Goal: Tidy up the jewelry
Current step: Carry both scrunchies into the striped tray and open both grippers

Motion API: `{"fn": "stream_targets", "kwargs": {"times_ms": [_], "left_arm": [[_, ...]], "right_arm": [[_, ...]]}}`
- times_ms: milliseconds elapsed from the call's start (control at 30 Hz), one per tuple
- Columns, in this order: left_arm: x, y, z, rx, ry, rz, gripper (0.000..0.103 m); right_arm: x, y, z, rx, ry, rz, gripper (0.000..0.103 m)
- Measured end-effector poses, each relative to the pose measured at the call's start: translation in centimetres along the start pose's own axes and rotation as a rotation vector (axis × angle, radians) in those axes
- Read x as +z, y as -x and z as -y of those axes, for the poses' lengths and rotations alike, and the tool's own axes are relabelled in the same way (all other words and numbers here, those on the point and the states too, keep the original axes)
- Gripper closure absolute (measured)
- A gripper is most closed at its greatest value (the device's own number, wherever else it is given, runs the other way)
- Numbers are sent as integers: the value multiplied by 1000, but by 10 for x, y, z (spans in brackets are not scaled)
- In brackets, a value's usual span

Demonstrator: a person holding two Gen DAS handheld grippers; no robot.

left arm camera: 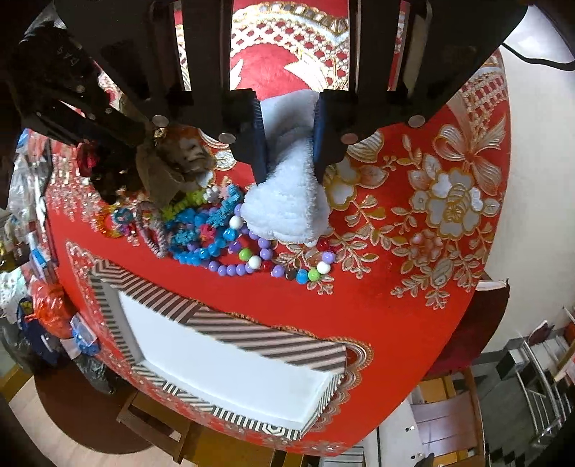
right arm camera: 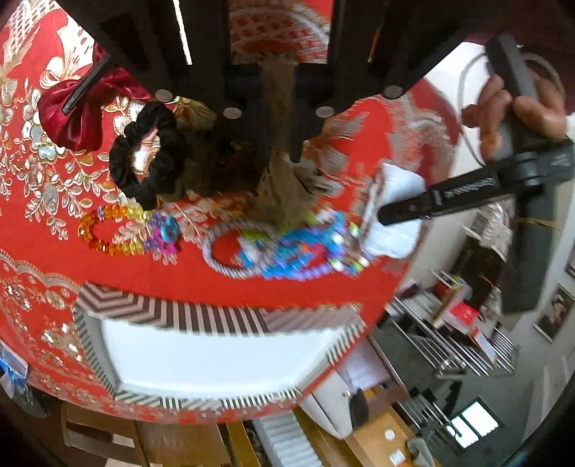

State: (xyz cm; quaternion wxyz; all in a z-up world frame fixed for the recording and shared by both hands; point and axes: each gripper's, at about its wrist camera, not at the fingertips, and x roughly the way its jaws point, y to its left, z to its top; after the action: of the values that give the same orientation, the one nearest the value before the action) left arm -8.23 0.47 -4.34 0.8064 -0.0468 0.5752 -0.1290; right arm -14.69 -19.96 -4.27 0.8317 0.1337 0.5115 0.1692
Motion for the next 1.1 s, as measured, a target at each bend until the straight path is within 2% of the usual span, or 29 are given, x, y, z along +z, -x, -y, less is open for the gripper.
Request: {"fn": "stream_targets", "kwargs": {"times_ms": [167,267,333,367,467,500,567,633,933,1100], "left_arm": [[12,28,-7,-18,13,53,82],[16,40,-9,-3,6,88,82],[15,43,-11,5,5,98,82],[14,42,-11,8,7,96,82],[10,37,-13,12,19,76,82],[9,35,-13,14,18,71,82],[5,33,-11,22,9,68,82],[2,33,-10,28,2,63,82],[14,52,-12,13,18,109,82],[31,63,-7,-10,14,138,82]], "right_arm": [[10,12,-3,-20,14,23,95],[7,5,-6,-64,34,-34,90],[2,-9,-10,-92,50,-77,60],[-1,-14,-10,-93,53,-91,57],[-5,-38,-11,-143,84,-117,56],[-6,-39,-12,-146,96,-91,58],[-6,-39,-13,-154,109,-82,66],[-5,-34,-10,-103,94,-98,82],[14,40,-21,3,62,69,83],[44,60,-23,-12,77,149,83]]}}
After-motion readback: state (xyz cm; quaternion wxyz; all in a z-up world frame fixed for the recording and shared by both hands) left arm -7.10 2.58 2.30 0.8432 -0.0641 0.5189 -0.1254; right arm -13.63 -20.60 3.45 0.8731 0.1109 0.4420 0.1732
